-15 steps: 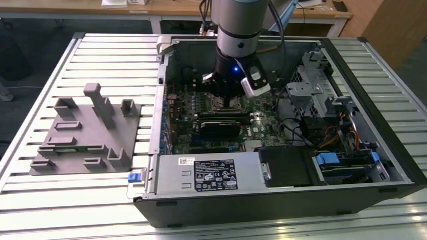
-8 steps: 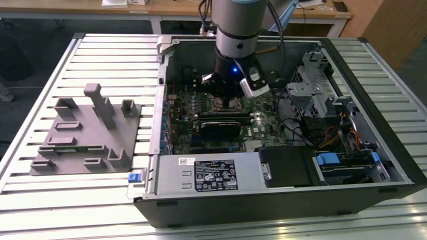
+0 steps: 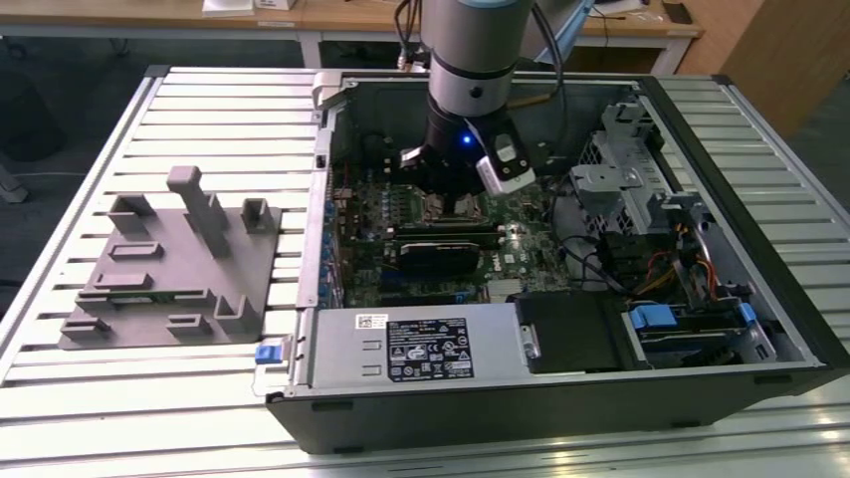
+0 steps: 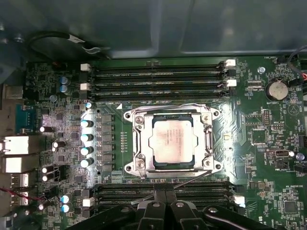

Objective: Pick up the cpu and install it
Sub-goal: 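Install the second cpu locking lever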

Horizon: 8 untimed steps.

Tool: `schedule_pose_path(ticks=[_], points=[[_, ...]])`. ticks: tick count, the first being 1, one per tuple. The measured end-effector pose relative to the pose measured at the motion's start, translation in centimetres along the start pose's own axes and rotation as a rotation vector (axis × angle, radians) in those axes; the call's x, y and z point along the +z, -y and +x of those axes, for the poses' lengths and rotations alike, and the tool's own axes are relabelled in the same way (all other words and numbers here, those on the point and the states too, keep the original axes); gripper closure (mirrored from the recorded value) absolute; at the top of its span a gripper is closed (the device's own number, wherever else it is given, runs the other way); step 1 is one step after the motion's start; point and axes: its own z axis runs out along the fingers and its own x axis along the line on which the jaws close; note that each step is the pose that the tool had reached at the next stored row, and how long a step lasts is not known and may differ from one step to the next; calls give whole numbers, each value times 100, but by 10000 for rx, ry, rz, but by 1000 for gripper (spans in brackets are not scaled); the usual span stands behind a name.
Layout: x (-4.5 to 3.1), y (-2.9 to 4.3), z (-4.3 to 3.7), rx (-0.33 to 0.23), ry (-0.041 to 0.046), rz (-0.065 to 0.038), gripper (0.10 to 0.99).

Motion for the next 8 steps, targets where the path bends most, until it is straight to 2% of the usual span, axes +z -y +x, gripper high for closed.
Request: schedule_pose_path(ticks=[8], points=[[32,8,88,1,-14,-2,980]])
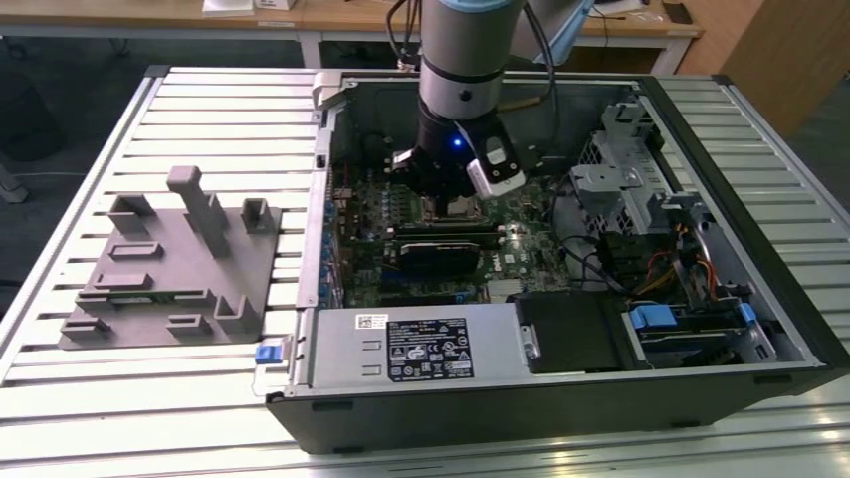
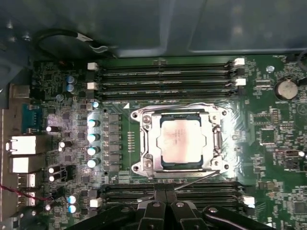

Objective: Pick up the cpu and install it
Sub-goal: 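Install the second cpu locking lever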

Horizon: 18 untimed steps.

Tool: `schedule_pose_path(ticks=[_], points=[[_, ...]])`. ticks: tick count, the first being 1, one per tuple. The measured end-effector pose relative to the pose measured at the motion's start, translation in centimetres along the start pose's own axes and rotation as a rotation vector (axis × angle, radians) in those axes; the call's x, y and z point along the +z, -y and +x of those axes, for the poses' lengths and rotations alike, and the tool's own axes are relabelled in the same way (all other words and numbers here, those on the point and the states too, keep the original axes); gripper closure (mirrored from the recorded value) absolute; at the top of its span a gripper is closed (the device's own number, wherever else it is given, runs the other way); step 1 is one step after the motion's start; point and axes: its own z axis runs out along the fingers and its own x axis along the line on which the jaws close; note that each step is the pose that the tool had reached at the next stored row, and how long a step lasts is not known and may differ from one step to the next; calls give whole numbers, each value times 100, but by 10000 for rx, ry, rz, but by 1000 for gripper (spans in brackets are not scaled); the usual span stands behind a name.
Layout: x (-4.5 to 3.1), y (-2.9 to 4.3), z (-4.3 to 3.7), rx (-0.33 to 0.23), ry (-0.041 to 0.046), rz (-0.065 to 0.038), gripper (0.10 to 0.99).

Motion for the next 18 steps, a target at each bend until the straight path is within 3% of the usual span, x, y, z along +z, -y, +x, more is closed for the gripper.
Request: schedule_pose_path(ticks=[5,14,18], points=[[43,8,8,4,-69,-24,980],[57,122,55,-2,-99,-556,980],[104,144,66,-3,-101,-627,980]])
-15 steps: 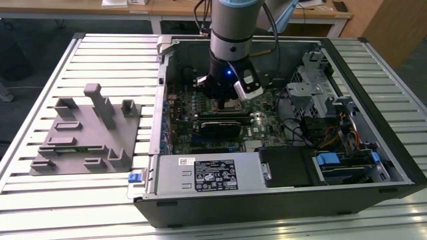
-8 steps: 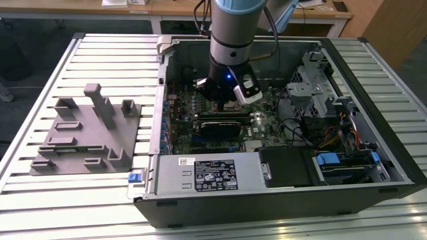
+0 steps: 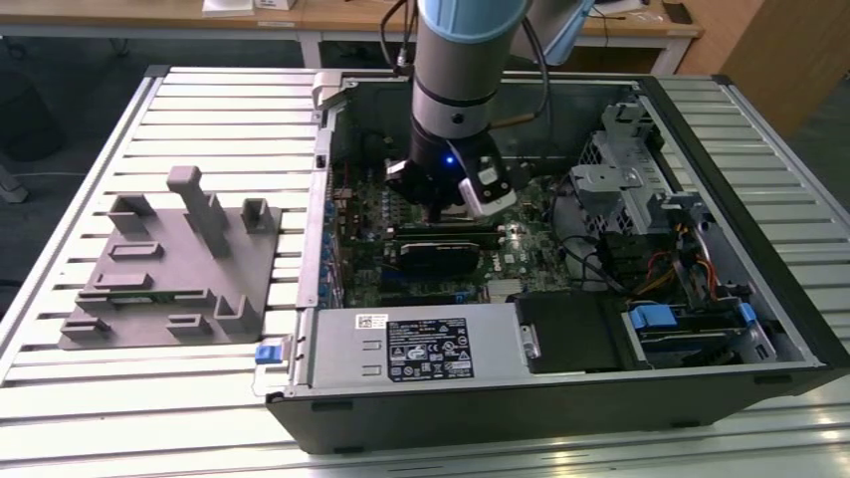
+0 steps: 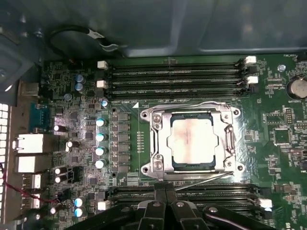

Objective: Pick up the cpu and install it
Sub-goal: 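Install the second cpu locking lever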

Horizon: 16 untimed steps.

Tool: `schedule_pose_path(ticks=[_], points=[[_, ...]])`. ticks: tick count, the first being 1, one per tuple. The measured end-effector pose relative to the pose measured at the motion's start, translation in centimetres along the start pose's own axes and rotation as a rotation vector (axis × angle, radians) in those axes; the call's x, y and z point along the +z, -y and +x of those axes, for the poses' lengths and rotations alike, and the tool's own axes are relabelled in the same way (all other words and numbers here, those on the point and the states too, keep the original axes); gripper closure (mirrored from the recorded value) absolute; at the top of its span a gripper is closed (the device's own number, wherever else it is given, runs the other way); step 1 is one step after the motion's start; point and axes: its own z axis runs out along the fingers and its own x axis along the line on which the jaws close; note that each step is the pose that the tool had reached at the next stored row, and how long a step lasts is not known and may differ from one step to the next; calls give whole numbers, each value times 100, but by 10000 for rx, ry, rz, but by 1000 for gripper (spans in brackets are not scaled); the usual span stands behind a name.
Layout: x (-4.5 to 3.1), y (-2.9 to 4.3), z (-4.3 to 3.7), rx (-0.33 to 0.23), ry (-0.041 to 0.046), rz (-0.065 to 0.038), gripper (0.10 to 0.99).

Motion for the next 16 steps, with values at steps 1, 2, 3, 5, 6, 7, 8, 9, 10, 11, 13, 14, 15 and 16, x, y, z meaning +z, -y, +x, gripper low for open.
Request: schedule_pose_path(ticks=[1,2,3,5,6,7,8,9,10,11,13,14,15,16], points=[[14,4,0,1,-2,-11,980],[28,6,0,1,-3,-25,980],[44,9,0,1,-4,-41,980],[67,15,4,-1,-5,-83,980],[69,23,9,-3,-9,-124,980],[71,36,17,-3,-11,-194,980],[70,51,26,-4,-15,-267,980],[69,66,32,-6,-18,-345,980],[68,82,37,-7,-21,-415,980],[68,97,41,-8,-23,-474,980],[70,116,51,-9,-28,-592,980],[72,120,61,-9,-29,-634,980],[76,123,71,-11,-31,-675,980],[81,126,78,-11,-33,-716,980]])
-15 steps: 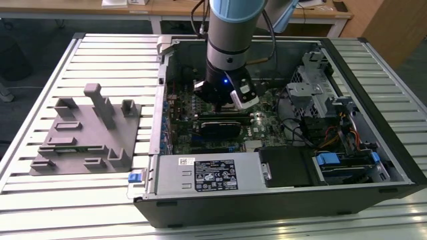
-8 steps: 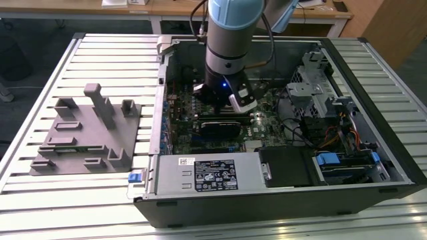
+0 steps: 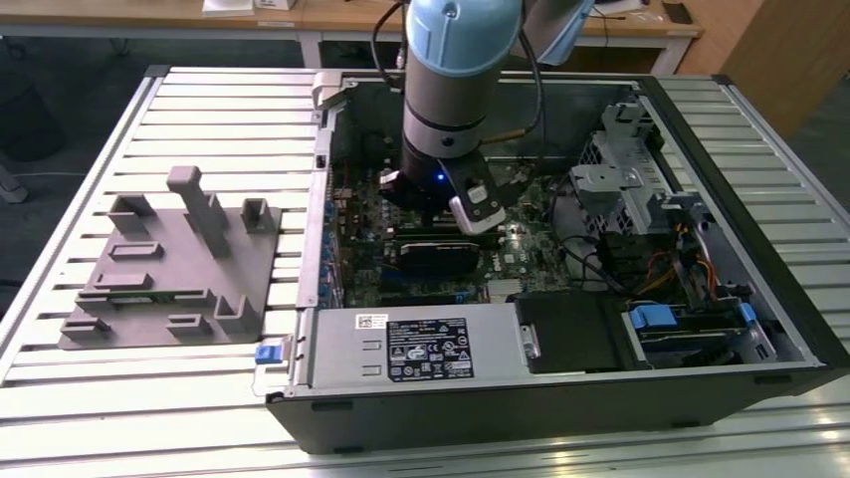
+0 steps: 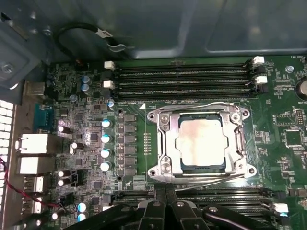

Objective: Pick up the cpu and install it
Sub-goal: 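Install the second cpu locking lever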

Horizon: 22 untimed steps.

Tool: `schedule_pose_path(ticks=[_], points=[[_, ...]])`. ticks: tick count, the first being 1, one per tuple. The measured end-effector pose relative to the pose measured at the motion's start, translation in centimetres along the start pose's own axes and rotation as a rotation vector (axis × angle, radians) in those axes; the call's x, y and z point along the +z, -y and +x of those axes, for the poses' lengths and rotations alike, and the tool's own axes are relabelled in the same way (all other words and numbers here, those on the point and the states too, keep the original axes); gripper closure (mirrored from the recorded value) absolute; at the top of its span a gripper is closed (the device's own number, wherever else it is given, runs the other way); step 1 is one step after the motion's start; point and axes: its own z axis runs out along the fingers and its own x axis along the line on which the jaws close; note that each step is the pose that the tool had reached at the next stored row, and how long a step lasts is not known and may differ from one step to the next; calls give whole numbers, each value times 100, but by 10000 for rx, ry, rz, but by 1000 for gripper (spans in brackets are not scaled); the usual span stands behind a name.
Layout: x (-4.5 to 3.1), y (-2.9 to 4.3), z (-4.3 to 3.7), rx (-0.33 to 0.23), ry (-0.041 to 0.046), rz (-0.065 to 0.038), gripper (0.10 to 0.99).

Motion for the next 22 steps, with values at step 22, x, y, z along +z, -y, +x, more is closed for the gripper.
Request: schedule_pose_path(ticks=[22], points=[[129,3,51,-7,-16,-346,980]])
